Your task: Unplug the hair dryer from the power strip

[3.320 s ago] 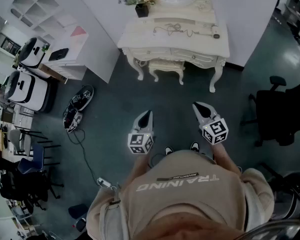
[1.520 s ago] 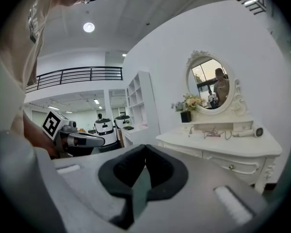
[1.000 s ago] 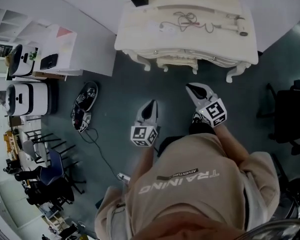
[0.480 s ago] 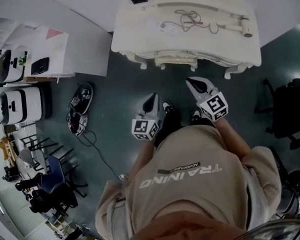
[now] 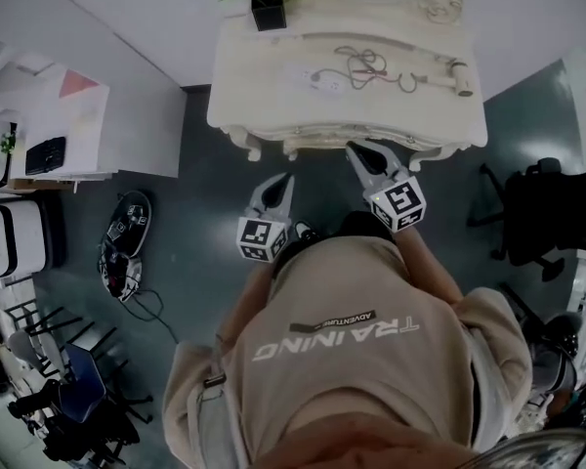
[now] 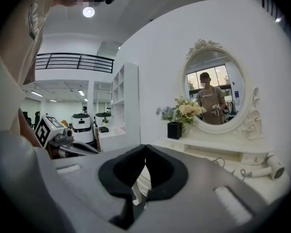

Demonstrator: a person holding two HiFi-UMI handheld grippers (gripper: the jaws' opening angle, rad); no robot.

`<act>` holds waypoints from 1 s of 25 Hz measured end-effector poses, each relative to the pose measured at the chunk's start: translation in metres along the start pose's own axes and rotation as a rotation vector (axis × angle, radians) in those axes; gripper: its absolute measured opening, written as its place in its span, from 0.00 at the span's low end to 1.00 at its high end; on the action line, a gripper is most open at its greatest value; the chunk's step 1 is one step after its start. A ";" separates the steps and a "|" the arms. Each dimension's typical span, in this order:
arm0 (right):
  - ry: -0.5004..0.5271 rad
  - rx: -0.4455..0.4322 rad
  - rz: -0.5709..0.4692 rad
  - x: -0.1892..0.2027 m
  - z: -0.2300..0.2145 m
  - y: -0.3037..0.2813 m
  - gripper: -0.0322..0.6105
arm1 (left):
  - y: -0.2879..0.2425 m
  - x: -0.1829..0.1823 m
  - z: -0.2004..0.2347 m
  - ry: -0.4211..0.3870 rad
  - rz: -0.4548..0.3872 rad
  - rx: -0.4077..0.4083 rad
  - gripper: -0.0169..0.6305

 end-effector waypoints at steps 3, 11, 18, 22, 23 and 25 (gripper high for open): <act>-0.015 0.037 0.017 0.006 -0.003 -0.011 0.06 | -0.012 0.001 0.015 0.001 -0.005 0.032 0.04; -0.028 0.071 0.034 0.006 -0.044 -0.051 0.06 | -0.062 0.005 0.048 0.008 0.029 0.053 0.04; -0.037 -0.011 0.054 0.000 -0.112 -0.114 0.06 | -0.137 -0.017 0.089 -0.035 0.098 0.028 0.04; -0.040 -0.089 0.100 -0.001 -0.142 -0.150 0.06 | -0.182 -0.027 0.114 -0.063 0.145 0.027 0.04; -0.036 -0.112 0.110 -0.002 -0.148 -0.157 0.06 | -0.191 -0.029 0.119 -0.063 0.154 0.022 0.04; -0.038 -0.148 0.130 -0.003 -0.159 -0.170 0.06 | -0.208 -0.034 0.128 -0.062 0.164 0.015 0.04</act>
Point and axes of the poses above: the fingertips, and each gripper's own axes: y backward along the fingers, z to its left, x out of its underside, the point moved 2 cm from there along y, backward along the fingers, and after that the axes turned 11 degrees about -y, right-handed, at the moved point
